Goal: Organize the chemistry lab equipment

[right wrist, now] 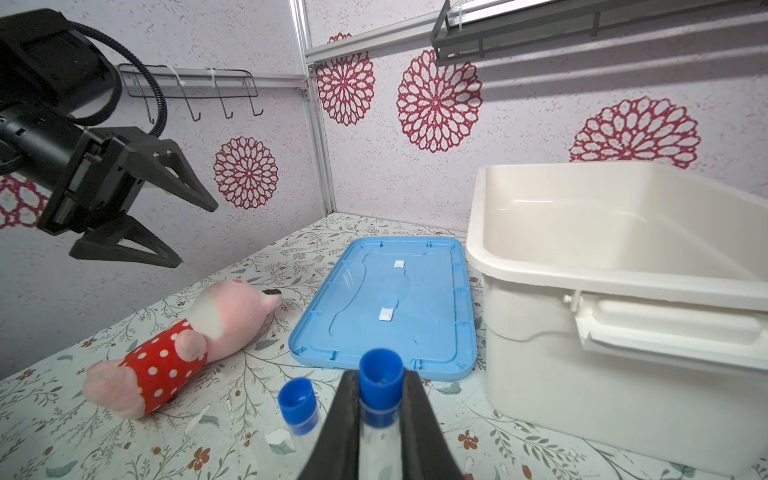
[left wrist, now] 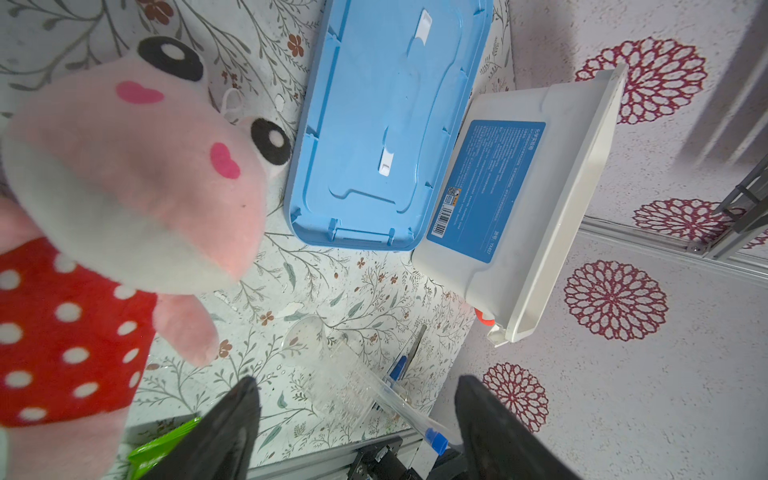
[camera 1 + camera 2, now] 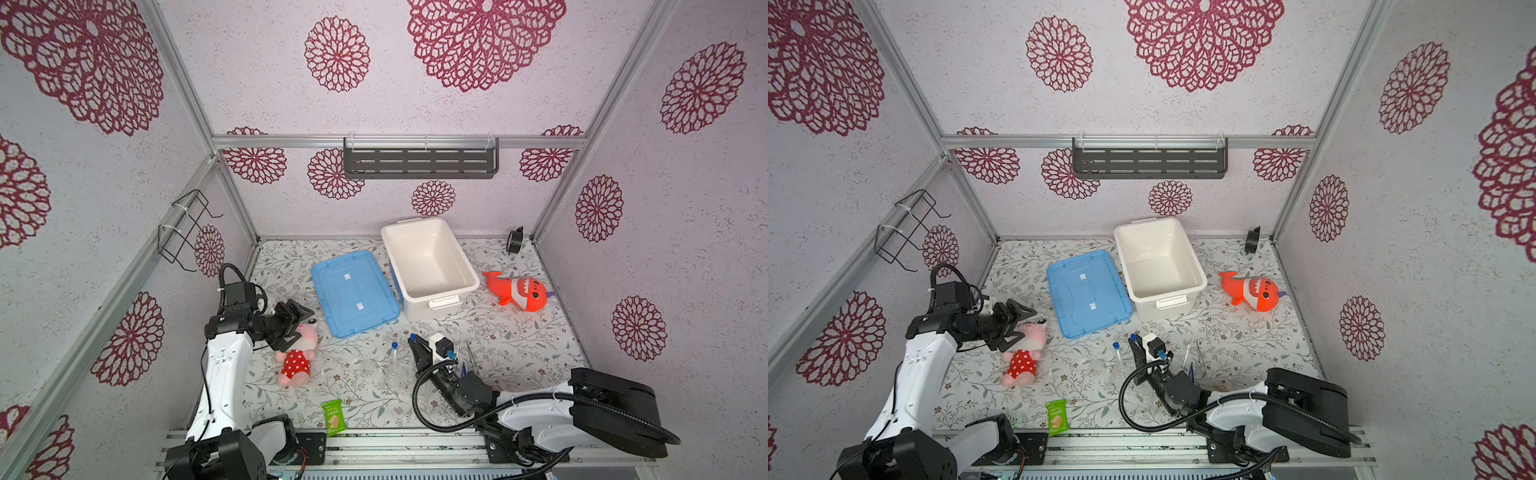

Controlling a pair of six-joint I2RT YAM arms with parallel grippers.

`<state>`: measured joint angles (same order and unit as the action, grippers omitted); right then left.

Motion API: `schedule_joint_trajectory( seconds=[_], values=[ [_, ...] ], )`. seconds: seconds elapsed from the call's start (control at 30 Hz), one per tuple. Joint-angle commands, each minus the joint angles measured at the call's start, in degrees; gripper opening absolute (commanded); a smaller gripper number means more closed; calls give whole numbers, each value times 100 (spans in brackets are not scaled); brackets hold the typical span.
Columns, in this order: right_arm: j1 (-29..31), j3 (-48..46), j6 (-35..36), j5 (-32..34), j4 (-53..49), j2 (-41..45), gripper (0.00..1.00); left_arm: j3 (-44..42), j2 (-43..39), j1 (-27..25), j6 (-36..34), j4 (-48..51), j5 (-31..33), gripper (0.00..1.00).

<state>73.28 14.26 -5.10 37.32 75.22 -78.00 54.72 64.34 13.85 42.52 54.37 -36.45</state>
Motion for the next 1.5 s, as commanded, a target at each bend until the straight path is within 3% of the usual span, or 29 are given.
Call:
schedule_joint_trajectory(
  seconds=[0.0, 0.87, 1.47],
  values=[
    [-49, 202, 125, -82, 631, -183, 9, 74, -83, -25, -144, 84, 67, 78],
    [-183, 308, 512, -283, 959, -824, 8, -49, -363, -26, -261, 256, 103, 78],
    [-182, -90, 382, -681, 613, -318, 11, -51, -425, -27, -187, 179, 102, 78]
  ],
)
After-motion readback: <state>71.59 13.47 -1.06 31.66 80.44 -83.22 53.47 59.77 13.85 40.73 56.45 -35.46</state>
